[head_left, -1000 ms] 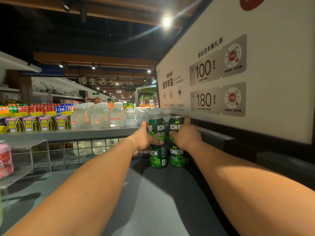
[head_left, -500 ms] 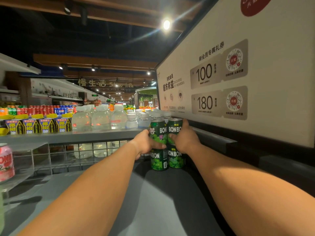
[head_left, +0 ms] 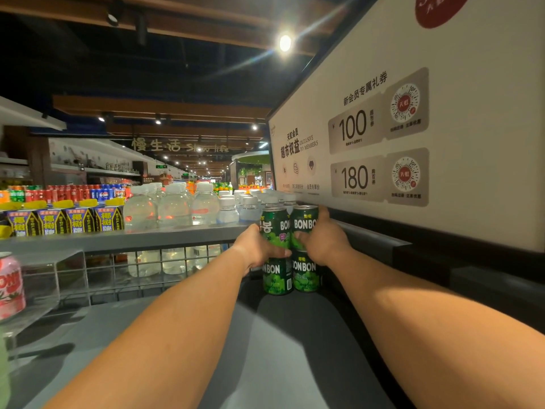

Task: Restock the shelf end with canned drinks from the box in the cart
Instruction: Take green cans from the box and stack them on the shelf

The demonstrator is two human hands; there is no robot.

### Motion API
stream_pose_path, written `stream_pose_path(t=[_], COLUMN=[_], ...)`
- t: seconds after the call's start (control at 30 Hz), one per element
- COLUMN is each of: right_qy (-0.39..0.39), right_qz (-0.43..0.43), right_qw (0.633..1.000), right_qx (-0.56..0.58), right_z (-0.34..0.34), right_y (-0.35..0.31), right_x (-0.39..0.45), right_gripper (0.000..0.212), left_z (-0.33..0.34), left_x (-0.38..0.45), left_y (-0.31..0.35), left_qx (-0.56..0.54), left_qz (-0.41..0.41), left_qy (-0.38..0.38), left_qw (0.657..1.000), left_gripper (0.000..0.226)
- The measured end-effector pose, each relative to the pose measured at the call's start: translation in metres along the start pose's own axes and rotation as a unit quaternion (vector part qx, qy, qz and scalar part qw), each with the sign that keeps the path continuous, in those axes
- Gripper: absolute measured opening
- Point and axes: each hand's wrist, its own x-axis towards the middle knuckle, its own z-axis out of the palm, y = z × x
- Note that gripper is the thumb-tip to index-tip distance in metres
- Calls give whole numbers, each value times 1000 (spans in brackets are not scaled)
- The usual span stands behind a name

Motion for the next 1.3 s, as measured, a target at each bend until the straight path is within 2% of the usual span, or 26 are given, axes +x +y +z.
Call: stream_pose_path(t=[0.17,0.33,0.43,0.5,0.57,0.67,0.77,0.93,1.0,1.13,1.3], right_qy=[-19,-23,-29,-32,-27,-20,-62,-49,-67,-99,-151], right_qz=[31,45,42,34,34,16,-45,-130,-181,-231,-277], right_qw=[999,999,998,999,999,998,995,990,981,966,945], right_qx=[7,-18,-29,-26,-25,-52,-58,-18,1,53,90], right_z=[-1,-15,-28,-39,-49,-61,-65,-55,-43,-20,21], right_y=[3,4,-2,-10,-19,-38,-57,-95,-120,-173,-225], right_x=[-4,-12,-22,-32,-43,-69,-101,-165,-195,-264,-354], right_gripper=[59,60,54,50,46,38,36,47,37,42,47], left_z=[-2,-21,-40,-49,-55,-62,-66,-82,-98,-135,-189], left_x=[-3,-23,-47,-67,-90,-130,-175,-257,-293,-371,-475], left_y=[7,33,54,62,67,69,72,74,76,65,17], left_qx=[17,107,128,141,143,130,92,109,109,177,261], left_qz=[12,-48,-68,-72,-78,-86,-63,-10,3,3,-78], left_qy=[-26,-80,-95,-84,-63,-28,31,159,200,273,334], left_qw=[999,990,985,984,985,987,993,981,974,945,903], left_gripper=[51,80,89,87,81,84,80,57,41,56,57])
